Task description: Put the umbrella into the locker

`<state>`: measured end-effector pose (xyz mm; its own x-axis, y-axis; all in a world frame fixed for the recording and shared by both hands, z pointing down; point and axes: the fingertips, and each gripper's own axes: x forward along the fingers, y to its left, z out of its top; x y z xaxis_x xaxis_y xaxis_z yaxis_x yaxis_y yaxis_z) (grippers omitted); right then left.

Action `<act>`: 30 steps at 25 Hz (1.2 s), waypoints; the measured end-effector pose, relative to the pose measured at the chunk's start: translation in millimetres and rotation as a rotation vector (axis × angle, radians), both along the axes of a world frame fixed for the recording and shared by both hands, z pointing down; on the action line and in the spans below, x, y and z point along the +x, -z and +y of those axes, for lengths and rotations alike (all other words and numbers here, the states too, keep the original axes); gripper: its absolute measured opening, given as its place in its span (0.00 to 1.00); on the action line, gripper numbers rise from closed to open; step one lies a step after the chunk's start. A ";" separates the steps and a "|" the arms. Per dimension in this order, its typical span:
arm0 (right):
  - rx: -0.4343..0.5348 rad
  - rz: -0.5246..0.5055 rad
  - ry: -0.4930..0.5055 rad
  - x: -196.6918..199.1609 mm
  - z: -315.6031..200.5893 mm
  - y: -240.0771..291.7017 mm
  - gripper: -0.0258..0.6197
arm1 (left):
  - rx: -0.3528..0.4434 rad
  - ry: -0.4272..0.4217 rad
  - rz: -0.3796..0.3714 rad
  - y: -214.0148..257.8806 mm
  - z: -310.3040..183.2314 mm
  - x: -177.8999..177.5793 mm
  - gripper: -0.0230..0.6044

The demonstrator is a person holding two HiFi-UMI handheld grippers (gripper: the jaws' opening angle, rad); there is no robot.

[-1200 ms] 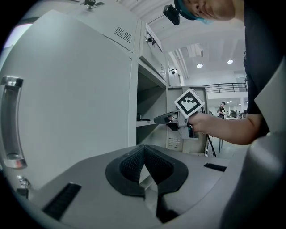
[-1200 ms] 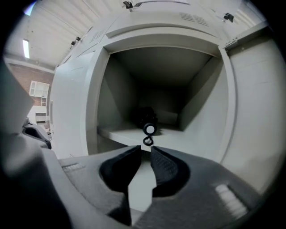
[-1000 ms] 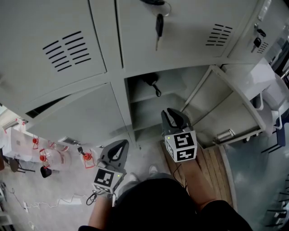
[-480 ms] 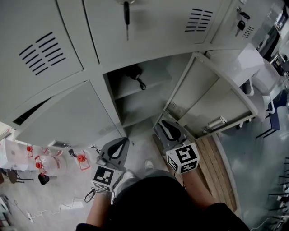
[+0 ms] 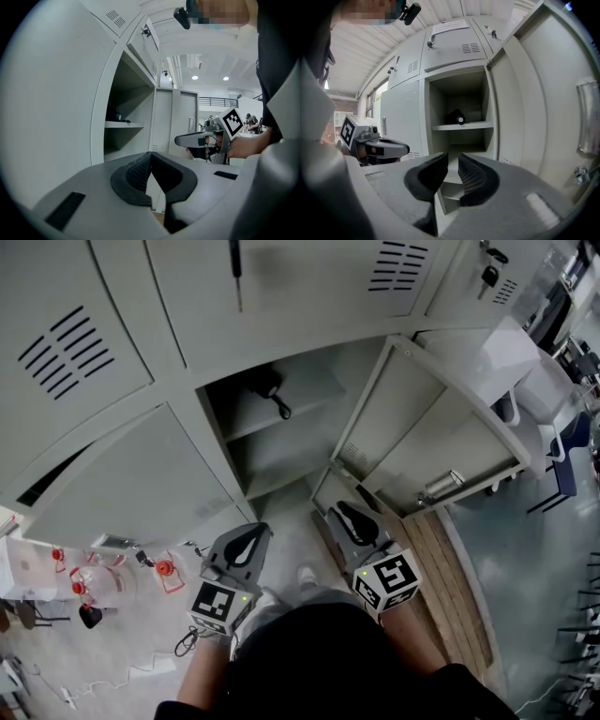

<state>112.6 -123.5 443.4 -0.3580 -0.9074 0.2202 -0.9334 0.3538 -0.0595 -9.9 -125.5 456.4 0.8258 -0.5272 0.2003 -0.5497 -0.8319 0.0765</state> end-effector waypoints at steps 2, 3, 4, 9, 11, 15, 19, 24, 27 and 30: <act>0.002 -0.003 -0.003 0.8 2.9 -1.6 0.13 | -0.045 0.017 0.025 6.4 1.3 3.7 0.05; 0.003 -0.003 -0.004 1.1 3.8 -2.1 0.13 | -0.052 0.019 0.029 7.7 1.4 4.6 0.05; 0.005 -0.001 -0.004 1.2 4.4 -2.5 0.13 | -0.051 0.017 0.029 8.0 1.2 5.0 0.05; 0.009 0.011 -0.002 1.6 5.5 -4.5 0.13 | -0.044 0.010 0.023 7.3 0.4 6.1 0.05; 0.011 0.015 -0.005 2.1 5.5 -5.2 0.13 | -0.044 0.008 0.020 7.0 0.3 6.9 0.05; 0.008 0.013 -0.007 2.0 5.4 -6.9 0.11 | -0.047 0.008 0.014 6.0 0.0 6.6 0.05; 0.004 0.013 -0.007 2.6 4.6 -7.9 0.11 | -0.044 0.008 0.010 5.5 -1.3 6.5 0.05; 0.000 0.010 0.000 0.7 3.0 -9.5 0.11 | -0.046 0.009 0.005 4.2 -2.0 7.0 0.05; -0.003 0.009 0.004 -0.8 2.3 -10.6 0.11 | -0.045 0.010 0.002 3.7 -2.5 6.8 0.05; -0.008 0.009 0.004 -1.2 1.8 -11.8 0.11 | -0.046 0.013 0.001 4.1 -3.3 6.1 0.05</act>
